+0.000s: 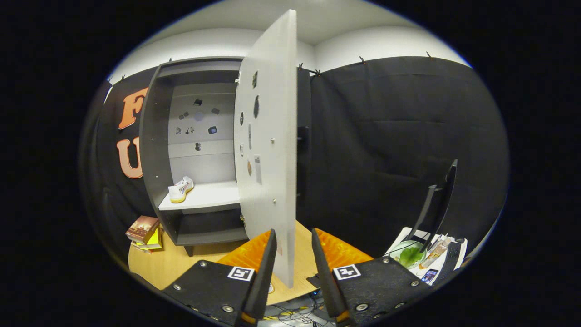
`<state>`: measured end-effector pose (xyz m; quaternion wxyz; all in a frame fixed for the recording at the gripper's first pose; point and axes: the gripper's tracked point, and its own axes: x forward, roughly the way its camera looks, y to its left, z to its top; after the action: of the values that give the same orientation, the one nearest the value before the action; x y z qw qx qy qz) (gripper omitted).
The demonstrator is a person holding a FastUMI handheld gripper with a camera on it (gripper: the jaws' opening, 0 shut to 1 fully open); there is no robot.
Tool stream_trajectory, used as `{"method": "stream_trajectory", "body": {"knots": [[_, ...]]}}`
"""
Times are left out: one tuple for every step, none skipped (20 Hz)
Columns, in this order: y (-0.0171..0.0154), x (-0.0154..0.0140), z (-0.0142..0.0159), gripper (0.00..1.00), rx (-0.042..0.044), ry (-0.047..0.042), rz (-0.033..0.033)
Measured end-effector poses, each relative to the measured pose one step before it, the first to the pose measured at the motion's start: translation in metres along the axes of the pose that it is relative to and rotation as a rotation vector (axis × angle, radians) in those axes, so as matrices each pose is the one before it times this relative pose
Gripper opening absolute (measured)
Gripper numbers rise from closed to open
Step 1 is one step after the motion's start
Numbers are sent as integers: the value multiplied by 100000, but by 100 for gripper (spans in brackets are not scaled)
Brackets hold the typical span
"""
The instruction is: Open the shoe cabinet door, grab the shoes and put them into the shoe cabinet, then close the shoe cabinet door.
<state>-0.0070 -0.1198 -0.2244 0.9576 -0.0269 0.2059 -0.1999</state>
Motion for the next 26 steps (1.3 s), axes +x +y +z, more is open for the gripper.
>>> {"method": "stream_trajectory", "body": {"knots": [[482,-759,-608,56,-1227,-103,-44],[1093,-526,-583,67,-1054,17,950],[1229,-521,-770,70,-391,305,1593],[1464,-389,-935,75,-76,837,2022],[1550,-252,-1148,78,348,1223,2129],[1701,4,-1124,83,572,1384,2453],[1640,37,-1073,85,678,799,2695],[1844,426,-1233,87,550,391,3535],[1834,506,-1205,88,1091,986,3539],[1562,839,-1668,89,905,2622,3670],[1213,1017,-1619,89,225,2995,2338],[523,1165,-1560,92,-1055,2454,1498],[294,1187,-1317,92,-1955,1764,635],[297,1401,-1146,94,-2097,1799,399],[272,1229,-1273,93,-1713,2086,350],[145,1441,-1174,94,-1654,2102,561],[-28,1418,-1088,94,-1588,1715,141],[-111,1518,-949,94,-1952,1553,13],[-192,1551,-1143,94,-1805,2197,-363],[-193,1449,-1109,94,-1522,2503,22],[-80,1533,-1117,94,-972,2785,493],[-105,1579,-937,94,-164,3042,306],[-158,1547,-915,94,-184,2785,452],[-155,1558,-680,94,-121,2227,125],[-289,1435,-616,94,-135,1971,113],[-195,1356,-417,94,119,1996,714]]}}
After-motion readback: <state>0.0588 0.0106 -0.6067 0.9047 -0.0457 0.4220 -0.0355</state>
